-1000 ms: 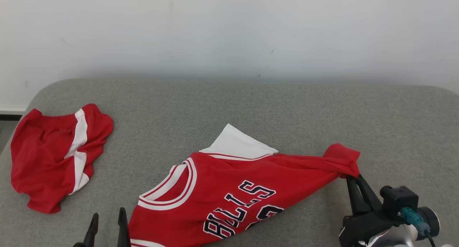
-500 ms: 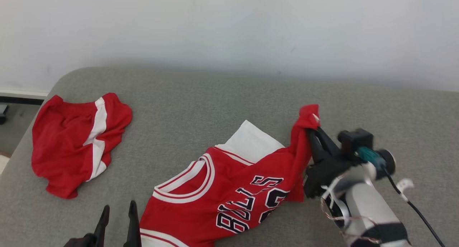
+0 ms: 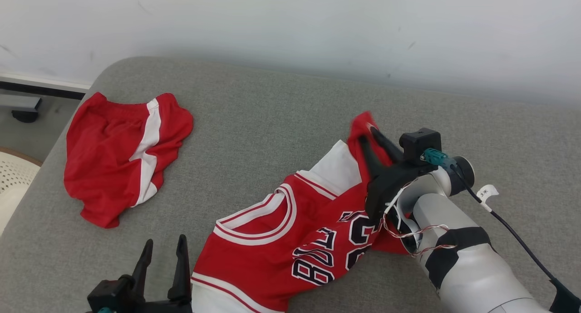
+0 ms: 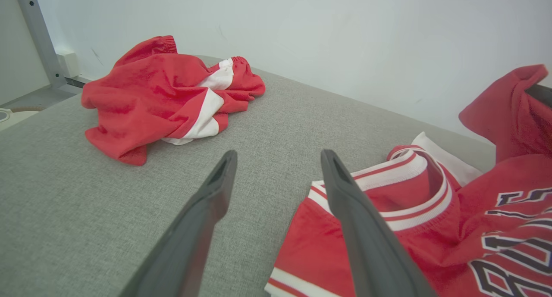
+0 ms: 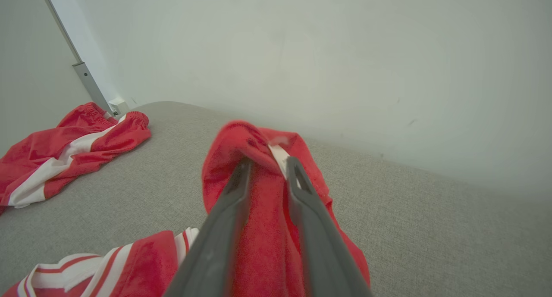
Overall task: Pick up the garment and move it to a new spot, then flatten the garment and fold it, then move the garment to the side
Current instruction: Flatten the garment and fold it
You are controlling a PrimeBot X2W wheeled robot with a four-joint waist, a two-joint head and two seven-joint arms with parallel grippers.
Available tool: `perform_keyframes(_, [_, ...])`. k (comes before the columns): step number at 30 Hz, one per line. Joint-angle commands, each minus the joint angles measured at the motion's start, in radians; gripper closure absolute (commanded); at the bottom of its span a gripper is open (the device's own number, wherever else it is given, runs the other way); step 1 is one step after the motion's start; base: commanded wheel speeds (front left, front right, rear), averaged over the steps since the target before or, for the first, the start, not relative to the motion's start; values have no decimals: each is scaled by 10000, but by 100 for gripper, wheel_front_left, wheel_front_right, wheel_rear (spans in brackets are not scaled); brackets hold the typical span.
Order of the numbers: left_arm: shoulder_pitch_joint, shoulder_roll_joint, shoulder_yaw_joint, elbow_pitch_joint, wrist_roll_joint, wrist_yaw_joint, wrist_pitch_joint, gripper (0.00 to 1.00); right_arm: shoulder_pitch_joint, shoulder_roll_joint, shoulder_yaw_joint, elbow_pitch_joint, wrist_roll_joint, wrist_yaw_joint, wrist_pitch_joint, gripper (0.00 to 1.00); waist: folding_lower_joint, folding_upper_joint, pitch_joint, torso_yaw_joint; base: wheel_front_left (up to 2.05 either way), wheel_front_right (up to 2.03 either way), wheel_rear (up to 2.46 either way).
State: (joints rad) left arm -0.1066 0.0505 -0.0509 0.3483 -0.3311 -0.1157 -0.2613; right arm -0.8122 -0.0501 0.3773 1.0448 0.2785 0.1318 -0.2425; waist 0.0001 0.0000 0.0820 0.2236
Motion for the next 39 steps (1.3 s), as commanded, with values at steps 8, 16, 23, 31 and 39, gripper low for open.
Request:
perform_keyframes(8, [194,-2,495,-94,154,-63,-27,0,637,-89,-1050,-1303,-192,-23,-236,0,-1,0,-116,-495,0,0,0])
perform_keyframes(16, [557,1,809,-347,327,-55,-27,0,3288,-601,-2297,-3510,-1310,-23,-240,0,-1,0,-359,-822,0,0,0])
perform_keyframes(23, [938,-4,1032,-668,603,7,-27,0,5290,-324,-2666,-3661,-1448,-23,-243,0,-1,0,-559,-895,0,0,0])
perform_keyframes(31, [972,-3,1003,-688,715,-25,-27,0,5496,-31,-2265,-2862,-1182,-23,-243,0,-1,0,-658,-763,0,0,0])
perform_keyframes(39, [830,-3,960,-554,722,-66,-27,0,4827,-10,-1213,-1643,-703,-23,-244,0,-1,0,-622,-509,0,0,0])
